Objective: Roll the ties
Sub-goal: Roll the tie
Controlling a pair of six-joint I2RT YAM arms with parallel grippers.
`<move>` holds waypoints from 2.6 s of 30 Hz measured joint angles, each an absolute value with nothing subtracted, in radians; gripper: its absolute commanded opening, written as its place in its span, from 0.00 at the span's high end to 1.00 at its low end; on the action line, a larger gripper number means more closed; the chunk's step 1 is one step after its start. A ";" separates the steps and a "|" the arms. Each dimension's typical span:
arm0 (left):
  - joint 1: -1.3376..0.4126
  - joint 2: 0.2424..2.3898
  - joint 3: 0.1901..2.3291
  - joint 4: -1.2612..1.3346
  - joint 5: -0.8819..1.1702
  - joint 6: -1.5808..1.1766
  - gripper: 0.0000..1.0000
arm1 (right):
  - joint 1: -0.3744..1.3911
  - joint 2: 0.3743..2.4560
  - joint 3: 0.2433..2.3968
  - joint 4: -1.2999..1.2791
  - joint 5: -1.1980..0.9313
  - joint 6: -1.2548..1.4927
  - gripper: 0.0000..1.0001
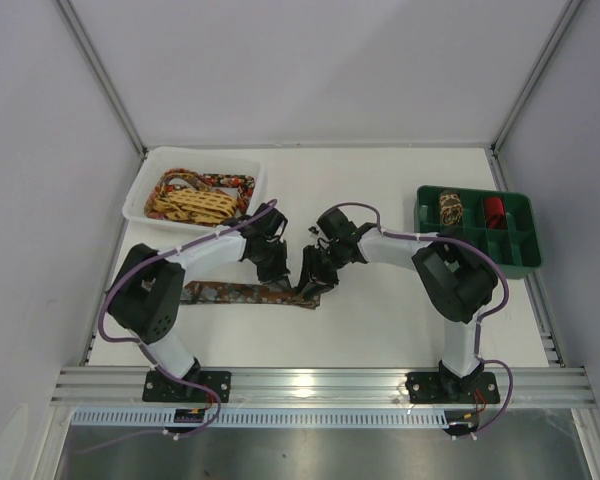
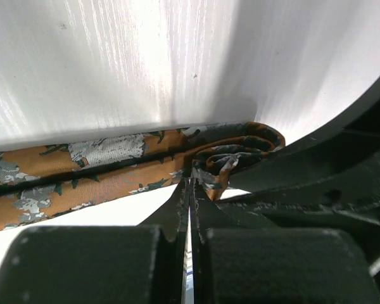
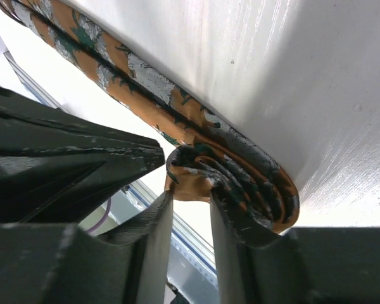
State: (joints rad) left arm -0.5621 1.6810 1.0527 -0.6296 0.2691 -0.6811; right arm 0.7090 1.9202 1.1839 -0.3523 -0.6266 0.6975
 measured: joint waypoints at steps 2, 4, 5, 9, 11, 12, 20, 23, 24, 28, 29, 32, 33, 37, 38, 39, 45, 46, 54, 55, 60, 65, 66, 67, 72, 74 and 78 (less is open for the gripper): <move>-0.561 1.675 1.057 -0.637 0.267 -0.681 0.99 | 0.708 1.920 1.182 -0.352 -0.627 0.695 0.71; -0.560 1.666 1.061 -0.646 0.266 -0.682 0.99 | 0.706 1.920 1.177 -0.348 -0.627 0.692 0.81; -0.559 1.660 1.063 -0.649 0.267 -0.682 1.00 | 0.704 1.920 1.174 -0.346 -0.628 0.688 0.83; -0.559 1.648 1.077 -0.651 0.281 -0.686 1.00 | 0.704 1.920 1.163 -0.342 -0.633 0.684 0.92; -0.559 1.649 1.077 -0.643 0.297 -0.693 1.00 | 0.704 1.920 1.163 -0.338 -0.636 0.680 0.97; -0.559 1.649 1.077 -0.641 0.305 -0.699 0.99 | 0.704 1.920 1.163 -0.337 -0.636 0.680 0.97; -0.570 1.649 1.068 -0.582 0.373 -0.734 0.99 | 0.700 1.920 1.164 -0.344 -0.636 0.675 0.94; -0.574 1.649 1.044 -0.562 0.380 -0.737 0.99 | 0.698 1.920 1.172 -0.364 -0.635 0.662 0.90; -0.574 1.651 1.036 -0.558 0.381 -0.738 0.99 | 0.698 1.920 1.177 -0.373 -0.633 0.656 0.89; -0.574 1.664 1.007 -0.535 0.387 -0.742 1.00 | 0.694 1.919 1.201 -0.419 -0.616 0.625 0.84; -0.574 1.668 0.999 -0.529 0.389 -0.743 0.99 | 0.691 1.916 1.209 -0.432 -0.612 0.615 0.82; -0.574 1.672 0.983 -0.521 0.392 -0.743 0.99 | 0.685 1.899 1.234 -0.482 -0.587 0.582 0.68; -0.574 1.672 0.980 -0.519 0.392 -0.743 1.00 | 0.685 1.890 1.247 -0.506 -0.573 0.568 0.64; -0.574 1.678 0.978 -0.506 0.392 -0.741 0.99 | 0.682 1.837 1.321 -0.595 -0.503 0.491 0.33; -0.574 1.680 0.977 -0.502 0.390 -0.740 1.00 | 0.682 1.827 1.352 -0.620 -0.484 0.463 0.25; -0.574 1.683 0.977 -0.499 0.389 -0.738 1.00 | 0.682 1.820 1.383 -0.638 -0.460 0.429 0.22; -0.574 1.697 0.975 -0.495 0.388 -0.722 0.99 | 0.725 1.713 1.374 -0.600 -0.269 0.138 0.00; -0.574 1.697 0.973 -0.495 0.388 -0.720 1.00 | 0.736 1.686 1.344 -0.588 -0.254 0.083 0.00; -0.574 1.697 0.944 -0.468 0.391 -0.714 1.00 | 0.766 1.613 1.179 -0.551 -0.289 -0.286 0.00; -0.574 1.697 0.943 -0.467 0.394 -0.714 0.99 | 0.770 1.613 1.157 -0.540 -0.297 -0.315 0.00; -0.574 1.698 0.942 -0.459 0.408 -0.707 0.99 | 0.804 1.612 1.041 -0.447 -0.343 -0.421 0.00; -0.571 1.700 0.942 -0.456 0.426 -0.698 0.99 | 0.840 1.620 1.016 -0.351 -0.356 -0.483 0.00; -0.570 1.700 0.942 -0.455 0.428 -0.698 0.99 | 0.846 1.627 1.016 -0.326 -0.355 -0.493 0.00; -0.569 1.700 0.942 -0.454 0.431 -0.698 1.00 | 0.851 1.635 1.016 -0.308 -0.354 -0.501 0.00; -0.566 1.703 0.942 -0.453 0.447 -0.695 0.99 | 0.867 1.728 1.039 -0.271 -0.356 -0.541 0.01; -0.564 1.704 0.942 -0.453 0.450 -0.694 0.99 | 0.870 1.741 1.039 -0.271 -0.356 -0.547 0.01; -0.560 1.704 0.942 -0.453 0.456 -0.687 0.99 | 0.875 1.742 1.039 -0.257 -0.355 -0.551 0.01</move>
State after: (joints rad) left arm -0.5598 1.7042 0.9424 -0.4534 0.4557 -0.6872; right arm 0.8753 1.7420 1.0389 -0.2565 -0.3550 -0.5510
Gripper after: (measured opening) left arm 0.006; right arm 0.992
